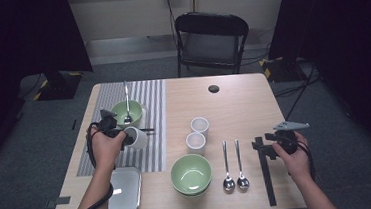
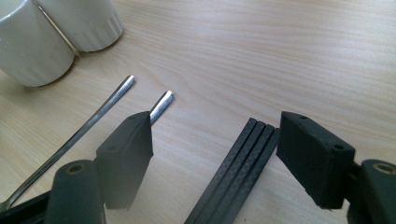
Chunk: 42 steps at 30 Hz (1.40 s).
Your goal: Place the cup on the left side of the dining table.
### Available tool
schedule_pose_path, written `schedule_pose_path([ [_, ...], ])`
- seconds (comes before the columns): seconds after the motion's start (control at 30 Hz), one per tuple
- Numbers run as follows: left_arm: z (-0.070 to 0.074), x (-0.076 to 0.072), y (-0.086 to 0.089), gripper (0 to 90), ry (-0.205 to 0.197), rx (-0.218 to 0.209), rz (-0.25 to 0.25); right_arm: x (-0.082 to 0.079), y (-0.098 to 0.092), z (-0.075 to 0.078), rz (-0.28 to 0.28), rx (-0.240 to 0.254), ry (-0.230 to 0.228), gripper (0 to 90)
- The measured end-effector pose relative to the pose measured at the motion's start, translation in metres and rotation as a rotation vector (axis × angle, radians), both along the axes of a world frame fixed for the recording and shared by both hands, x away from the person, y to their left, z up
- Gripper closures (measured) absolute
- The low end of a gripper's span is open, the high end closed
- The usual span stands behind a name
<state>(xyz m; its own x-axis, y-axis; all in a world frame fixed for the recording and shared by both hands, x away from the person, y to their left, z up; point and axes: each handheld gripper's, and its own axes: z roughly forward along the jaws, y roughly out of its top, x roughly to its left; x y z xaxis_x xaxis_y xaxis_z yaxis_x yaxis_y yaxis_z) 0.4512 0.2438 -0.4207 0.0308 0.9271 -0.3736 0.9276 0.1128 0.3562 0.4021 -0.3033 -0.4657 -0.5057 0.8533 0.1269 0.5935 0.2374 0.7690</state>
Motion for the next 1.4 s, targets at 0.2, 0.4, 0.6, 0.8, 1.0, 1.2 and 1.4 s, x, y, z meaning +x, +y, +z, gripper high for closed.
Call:
schedule_pose_path([
  [0.2,-0.003,0.001,0.002,83.7,-0.001,-0.008,-0.003,-0.001,-0.001,0.0,-0.005,0.003,-0.002,26.0],
  [0.4,-0.005,0.003,0.002,83.8,-0.001,-0.002,-0.012,-0.004,-0.003,0.001,-0.01,0.003,-0.008,26.0],
  [0.6,-0.009,0.004,0.0,83.8,0.005,0.002,-0.007,-0.006,-0.007,0.002,-0.021,0.004,-0.008,25.9],
  [0.8,-0.012,0.004,0.004,83.8,0.014,0.002,0.0,-0.008,-0.009,0.001,-0.023,0.001,-0.009,26.0],
  [1.0,-0.014,0.004,0.007,83.9,0.018,0.002,0.014,-0.009,-0.01,0.001,-0.025,0.002,-0.01,25.9],
  [1.2,-0.017,0.004,0.014,83.9,0.019,0.007,0.019,-0.01,-0.011,0.001,-0.027,0.004,-0.007,25.9],
  [1.4,-0.019,0.003,0.018,84.0,0.021,0.019,0.029,-0.01,-0.011,0.001,-0.032,0.002,-0.009,25.9],
])
